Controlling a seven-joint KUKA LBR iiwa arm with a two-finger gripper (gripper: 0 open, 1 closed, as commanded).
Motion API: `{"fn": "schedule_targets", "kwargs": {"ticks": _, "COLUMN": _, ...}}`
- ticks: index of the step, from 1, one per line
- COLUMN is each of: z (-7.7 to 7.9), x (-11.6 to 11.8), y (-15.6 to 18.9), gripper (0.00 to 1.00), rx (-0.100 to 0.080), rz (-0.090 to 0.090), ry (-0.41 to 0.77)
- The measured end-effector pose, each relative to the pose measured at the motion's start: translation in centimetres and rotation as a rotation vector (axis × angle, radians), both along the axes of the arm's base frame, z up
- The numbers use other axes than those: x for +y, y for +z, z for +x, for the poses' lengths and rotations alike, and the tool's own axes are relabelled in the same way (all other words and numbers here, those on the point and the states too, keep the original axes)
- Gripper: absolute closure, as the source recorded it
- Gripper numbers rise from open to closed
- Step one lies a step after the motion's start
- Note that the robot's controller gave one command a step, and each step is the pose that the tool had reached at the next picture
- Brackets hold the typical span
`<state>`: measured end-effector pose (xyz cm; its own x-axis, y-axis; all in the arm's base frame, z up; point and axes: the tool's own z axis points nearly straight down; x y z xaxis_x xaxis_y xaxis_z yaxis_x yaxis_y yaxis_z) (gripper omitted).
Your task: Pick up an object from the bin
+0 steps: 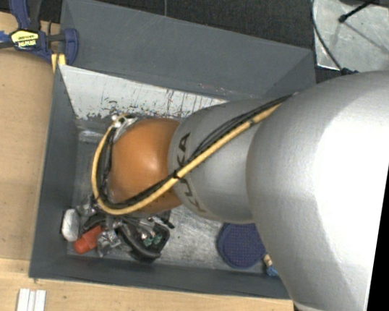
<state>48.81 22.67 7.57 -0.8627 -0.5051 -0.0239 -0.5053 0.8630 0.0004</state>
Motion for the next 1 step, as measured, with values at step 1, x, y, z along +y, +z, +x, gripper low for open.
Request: {"fn": "schedule_targets", "kwargs": {"ticks": 1, "z": 0.45, "x": 0.23, "y": 13.07, "gripper": 1.00, "rx": 0.011, "rz": -0.016, "ry": 0.471}}
